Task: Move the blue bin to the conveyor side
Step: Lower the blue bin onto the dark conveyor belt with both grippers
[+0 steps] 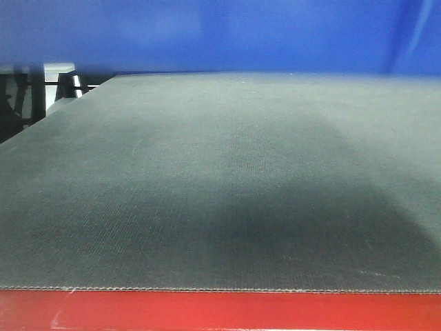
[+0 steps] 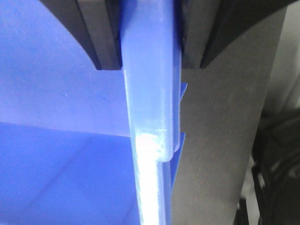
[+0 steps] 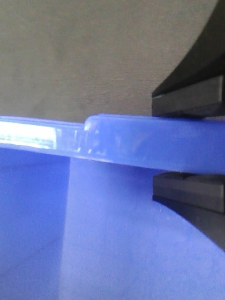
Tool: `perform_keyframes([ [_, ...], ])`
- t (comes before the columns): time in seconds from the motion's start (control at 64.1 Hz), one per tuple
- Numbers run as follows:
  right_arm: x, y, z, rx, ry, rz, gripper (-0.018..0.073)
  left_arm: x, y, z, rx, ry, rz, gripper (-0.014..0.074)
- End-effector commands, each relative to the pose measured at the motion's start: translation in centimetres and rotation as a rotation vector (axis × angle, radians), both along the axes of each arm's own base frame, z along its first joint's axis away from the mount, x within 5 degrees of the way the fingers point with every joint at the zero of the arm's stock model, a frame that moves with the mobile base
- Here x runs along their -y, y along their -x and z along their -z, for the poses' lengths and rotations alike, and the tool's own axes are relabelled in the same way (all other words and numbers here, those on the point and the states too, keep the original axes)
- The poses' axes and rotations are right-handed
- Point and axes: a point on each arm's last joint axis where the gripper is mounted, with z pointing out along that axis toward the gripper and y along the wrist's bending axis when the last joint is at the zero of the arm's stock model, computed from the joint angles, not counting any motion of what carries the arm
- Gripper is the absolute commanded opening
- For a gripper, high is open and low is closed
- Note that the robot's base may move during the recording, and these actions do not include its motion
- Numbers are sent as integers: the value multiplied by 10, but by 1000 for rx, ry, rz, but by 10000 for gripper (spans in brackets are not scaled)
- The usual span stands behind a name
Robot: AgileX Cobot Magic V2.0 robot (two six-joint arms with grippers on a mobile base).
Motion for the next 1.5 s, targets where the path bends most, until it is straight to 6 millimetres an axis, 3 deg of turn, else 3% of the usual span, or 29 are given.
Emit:
perform_keyframes([
  [0.0, 5, -11, 2, 101, 62, 20, -88, -3, -15, 3, 60, -30, -15, -20],
  [0.156, 2, -22, 35, 86, 72, 13, -88, -2, -36, 46, 16, -5, -12, -20],
  [0.453, 10, -41, 82, 101, 68, 54, -88, 7, -48, 110, 15, 11, 1, -20],
  [0.671, 20, -44, 97, 97, 62, 91, -88, 22, -51, 114, 63, 12, 49, -20],
  [0.874, 21, -44, 107, 89, 63, 93, -88, 23, -59, 123, 29, 6, 52, -20],
  [1.28, 20, -47, 103, 142, 52, 92, -88, 24, -68, 132, 5, -1, 51, -13],
  [1.405, 20, -47, 104, 132, 54, 92, -51, 24, -68, 132, 5, -1, 51, 100],
  [1.483, 20, -47, 104, 127, 55, 92, 95, 24, -68, 132, 5, -1, 51, 224],
])
